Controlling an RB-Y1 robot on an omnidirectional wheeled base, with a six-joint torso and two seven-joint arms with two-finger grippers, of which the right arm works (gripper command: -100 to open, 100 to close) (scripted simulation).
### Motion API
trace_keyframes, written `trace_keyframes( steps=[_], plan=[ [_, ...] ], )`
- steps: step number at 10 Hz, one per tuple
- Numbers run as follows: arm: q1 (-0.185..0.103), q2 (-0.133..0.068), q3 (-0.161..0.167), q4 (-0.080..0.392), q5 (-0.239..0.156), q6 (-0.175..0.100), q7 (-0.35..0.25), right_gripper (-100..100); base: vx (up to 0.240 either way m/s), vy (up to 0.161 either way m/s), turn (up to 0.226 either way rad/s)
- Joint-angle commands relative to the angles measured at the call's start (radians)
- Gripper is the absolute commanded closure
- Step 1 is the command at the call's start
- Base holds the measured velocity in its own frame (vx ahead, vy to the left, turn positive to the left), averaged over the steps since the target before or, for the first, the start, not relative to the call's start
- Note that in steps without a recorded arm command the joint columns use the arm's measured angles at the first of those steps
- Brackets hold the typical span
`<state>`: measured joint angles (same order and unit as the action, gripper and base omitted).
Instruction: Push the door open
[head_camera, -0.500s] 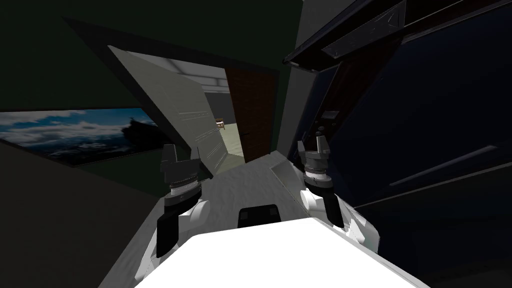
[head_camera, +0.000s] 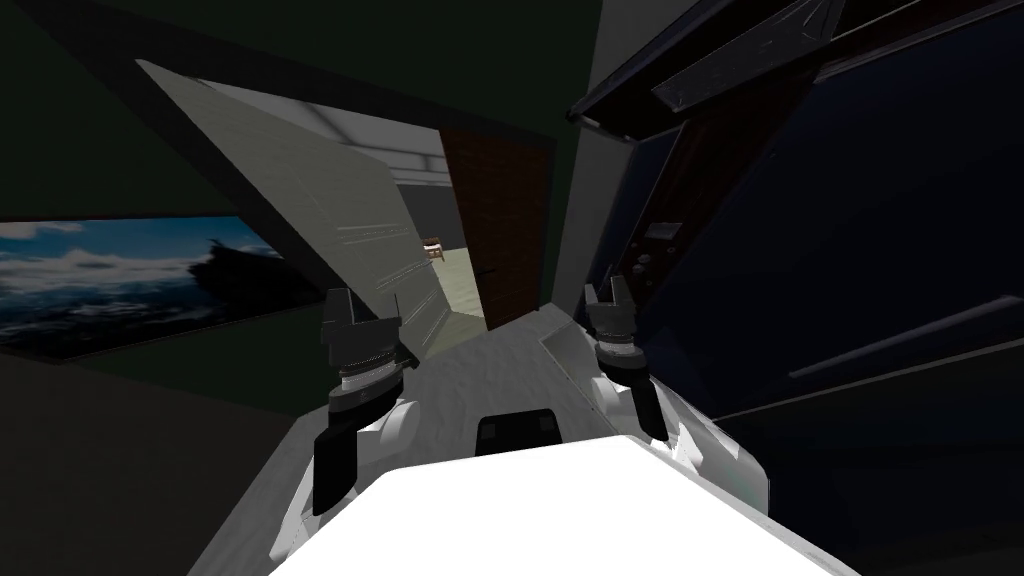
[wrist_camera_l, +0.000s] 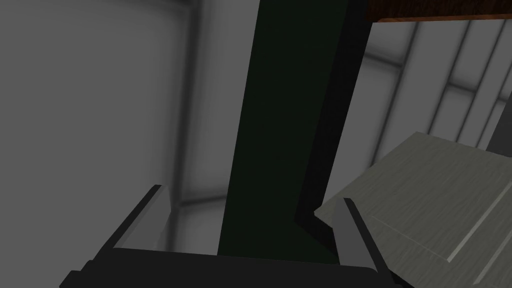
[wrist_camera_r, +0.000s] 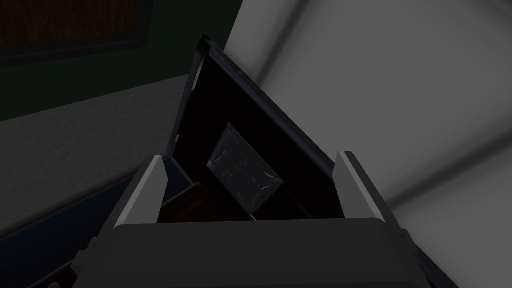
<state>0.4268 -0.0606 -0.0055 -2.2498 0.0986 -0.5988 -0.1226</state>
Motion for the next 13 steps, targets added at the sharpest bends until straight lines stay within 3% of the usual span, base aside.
trace_keyframes(
  steps=[1,13],
  plan=[
    [-0.02,-0.002,0.03,0.03,0.001,0.01,-0.005,-100,0.195,0.027,-0.118],
    [-0.16,-0.022,0.201,0.25,-0.007,0.06,-0.047,-100,0.124,0.045,-0.088]
  ],
)
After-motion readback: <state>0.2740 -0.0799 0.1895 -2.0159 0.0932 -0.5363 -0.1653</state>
